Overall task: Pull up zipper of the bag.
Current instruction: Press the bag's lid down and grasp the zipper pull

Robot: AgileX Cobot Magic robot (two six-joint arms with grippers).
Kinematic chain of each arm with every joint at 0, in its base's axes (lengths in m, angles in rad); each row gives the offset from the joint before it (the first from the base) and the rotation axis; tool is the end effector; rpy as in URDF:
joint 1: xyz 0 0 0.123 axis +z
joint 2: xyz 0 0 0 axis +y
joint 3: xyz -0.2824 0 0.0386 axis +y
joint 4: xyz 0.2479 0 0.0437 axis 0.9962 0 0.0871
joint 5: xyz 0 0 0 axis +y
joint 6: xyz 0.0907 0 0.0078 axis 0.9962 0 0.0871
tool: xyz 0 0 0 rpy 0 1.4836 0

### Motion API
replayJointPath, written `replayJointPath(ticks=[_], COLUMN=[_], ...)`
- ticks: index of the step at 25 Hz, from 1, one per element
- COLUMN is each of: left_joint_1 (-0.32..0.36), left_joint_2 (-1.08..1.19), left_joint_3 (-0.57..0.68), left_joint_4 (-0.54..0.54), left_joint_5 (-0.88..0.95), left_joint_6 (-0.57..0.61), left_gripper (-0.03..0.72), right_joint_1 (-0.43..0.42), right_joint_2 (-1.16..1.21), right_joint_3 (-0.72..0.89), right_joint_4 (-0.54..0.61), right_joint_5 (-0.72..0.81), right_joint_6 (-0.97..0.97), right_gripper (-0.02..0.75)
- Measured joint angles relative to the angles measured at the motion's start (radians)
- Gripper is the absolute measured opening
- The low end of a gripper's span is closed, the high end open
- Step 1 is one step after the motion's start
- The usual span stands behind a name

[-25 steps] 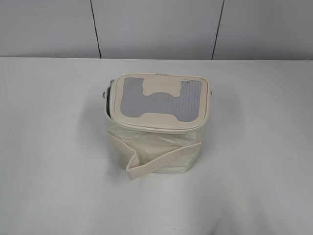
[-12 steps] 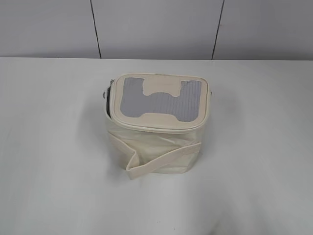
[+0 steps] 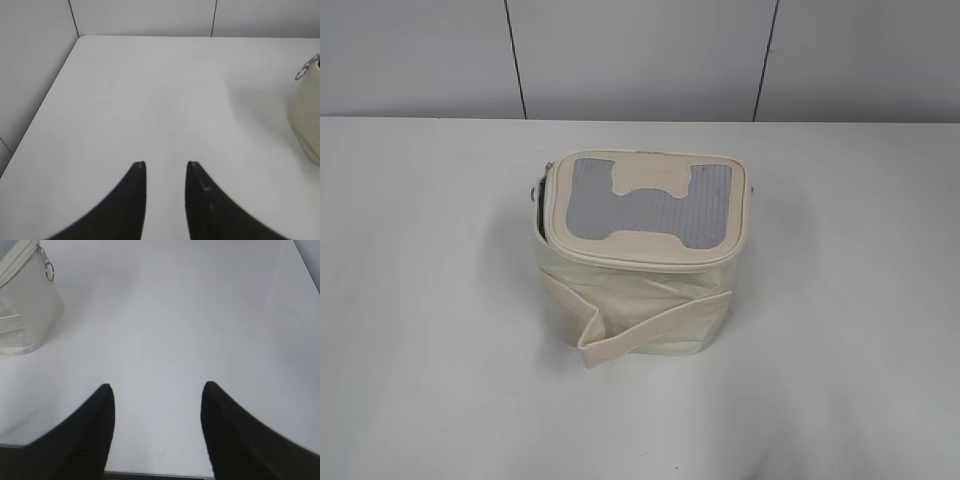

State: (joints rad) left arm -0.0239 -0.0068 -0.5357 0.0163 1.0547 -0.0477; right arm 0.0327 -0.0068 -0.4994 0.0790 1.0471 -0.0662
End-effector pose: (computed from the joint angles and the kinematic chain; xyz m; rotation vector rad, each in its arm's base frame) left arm -0.0100 0.0015 0.2874 -0.0248 1.9956 -0.0268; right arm -0.0056 0.0060 0.2783 -0.1033 2.0201 0.0730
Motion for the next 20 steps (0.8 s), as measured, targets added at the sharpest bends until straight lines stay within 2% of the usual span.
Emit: replayJointPath(ticks=[7,12,17,20], left_joint_1=[0.000,0.000,0.000,0.000], left_joint_2=[0.020,0.154,0.292,0.415], left_joint_3=[0.000,-0.008,-0.015,-0.018], left_joint_4=[-0.034,-0.095,-0.215,-0.259], left_joint_5=[-0.005,-0.037,-0.279,-0.422], left_joint_6=[0.000,0.000,0.005,0.035], left_gripper=[0.216,0.216,0.216,0.217], right_joint_1=[0.000,0.000,0.000,0.005], right_joint_2=[0.051,0.290,0.607,0.834], right_joint_3=[-0.025,-0.107,-0.152,-0.212], right_joint_4=[0.030,0.132,0.322,0.462], right_joint_5=[-0.010,-0.144,-0.438,-0.508], right_joint_6=[-0.029,-0.122,-0.286,-0.456], right_gripper=[0.417,0.393,0.391,0.391])
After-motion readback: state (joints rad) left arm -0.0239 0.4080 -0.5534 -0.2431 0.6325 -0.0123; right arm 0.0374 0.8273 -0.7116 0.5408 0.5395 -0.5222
